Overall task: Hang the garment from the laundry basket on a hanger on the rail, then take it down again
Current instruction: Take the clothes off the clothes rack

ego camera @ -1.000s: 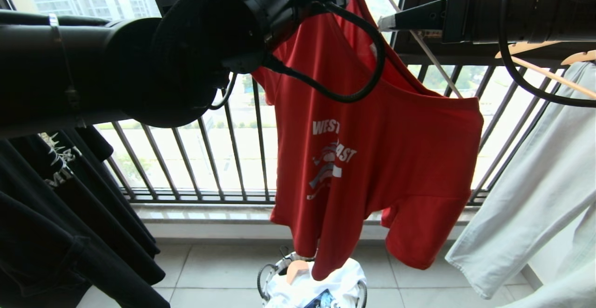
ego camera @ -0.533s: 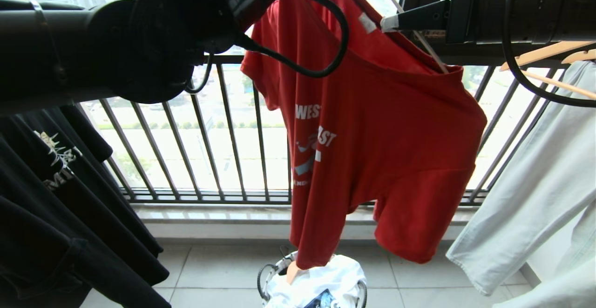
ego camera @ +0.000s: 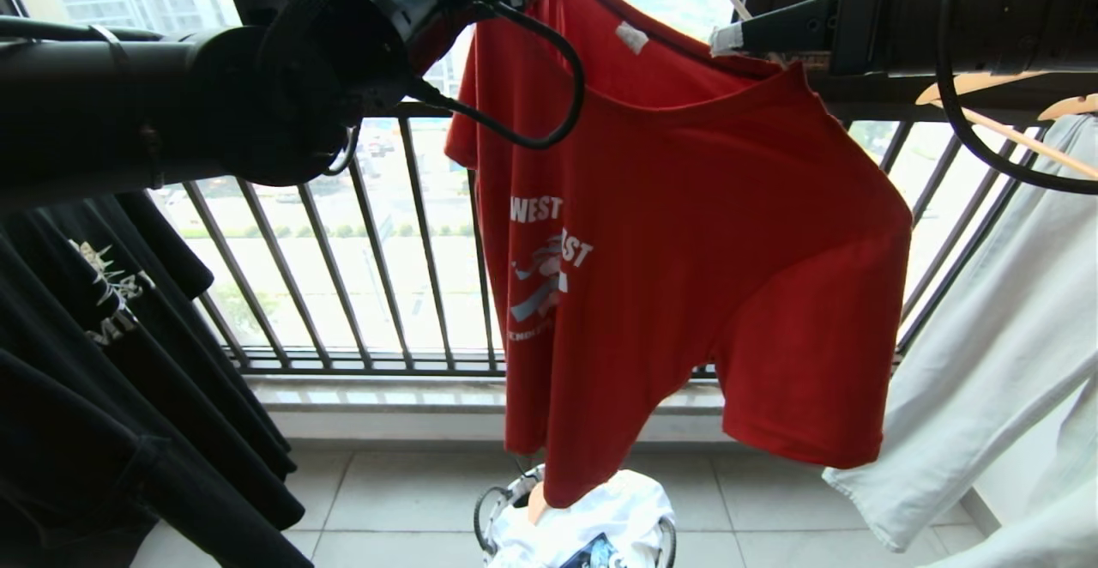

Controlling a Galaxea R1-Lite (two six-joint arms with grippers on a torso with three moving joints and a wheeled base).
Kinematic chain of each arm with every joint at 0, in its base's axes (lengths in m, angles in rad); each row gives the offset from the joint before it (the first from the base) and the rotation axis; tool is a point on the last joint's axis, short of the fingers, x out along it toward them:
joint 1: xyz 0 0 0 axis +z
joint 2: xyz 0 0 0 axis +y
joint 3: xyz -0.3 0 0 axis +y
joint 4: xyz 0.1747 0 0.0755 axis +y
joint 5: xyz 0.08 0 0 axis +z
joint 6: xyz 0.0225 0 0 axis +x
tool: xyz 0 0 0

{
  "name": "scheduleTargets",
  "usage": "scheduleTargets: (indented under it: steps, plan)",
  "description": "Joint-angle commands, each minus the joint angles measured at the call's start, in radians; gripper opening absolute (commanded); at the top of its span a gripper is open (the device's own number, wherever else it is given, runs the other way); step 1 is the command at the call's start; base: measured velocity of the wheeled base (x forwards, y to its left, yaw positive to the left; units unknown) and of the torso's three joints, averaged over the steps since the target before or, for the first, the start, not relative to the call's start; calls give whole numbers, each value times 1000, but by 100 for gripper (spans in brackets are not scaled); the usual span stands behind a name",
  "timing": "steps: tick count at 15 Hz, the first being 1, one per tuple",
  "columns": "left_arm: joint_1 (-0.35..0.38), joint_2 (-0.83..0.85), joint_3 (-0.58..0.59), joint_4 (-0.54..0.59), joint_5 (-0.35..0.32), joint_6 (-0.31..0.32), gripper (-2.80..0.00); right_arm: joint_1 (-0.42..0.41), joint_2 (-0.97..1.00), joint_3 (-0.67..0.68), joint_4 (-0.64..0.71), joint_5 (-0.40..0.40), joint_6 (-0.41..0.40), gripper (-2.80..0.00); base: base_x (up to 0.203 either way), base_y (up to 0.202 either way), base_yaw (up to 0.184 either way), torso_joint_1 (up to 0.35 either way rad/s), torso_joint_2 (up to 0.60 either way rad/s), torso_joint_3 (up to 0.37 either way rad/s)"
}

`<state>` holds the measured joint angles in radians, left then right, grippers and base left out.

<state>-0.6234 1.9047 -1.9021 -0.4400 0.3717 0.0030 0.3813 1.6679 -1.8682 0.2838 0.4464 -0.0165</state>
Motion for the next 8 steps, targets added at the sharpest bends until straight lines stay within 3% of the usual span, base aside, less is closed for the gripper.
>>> scheduleTargets:
  steps: [1,8]
  plan:
    - [20,22,1,-3,4,-1,-280,-1,-4,1,1,3,-2,-280,0,0,0,0,0,0]
    - [22,22,8,-3,3,-1,-280,-4,-5,0,1,3,-2,-280,0,0,0,0,0,0]
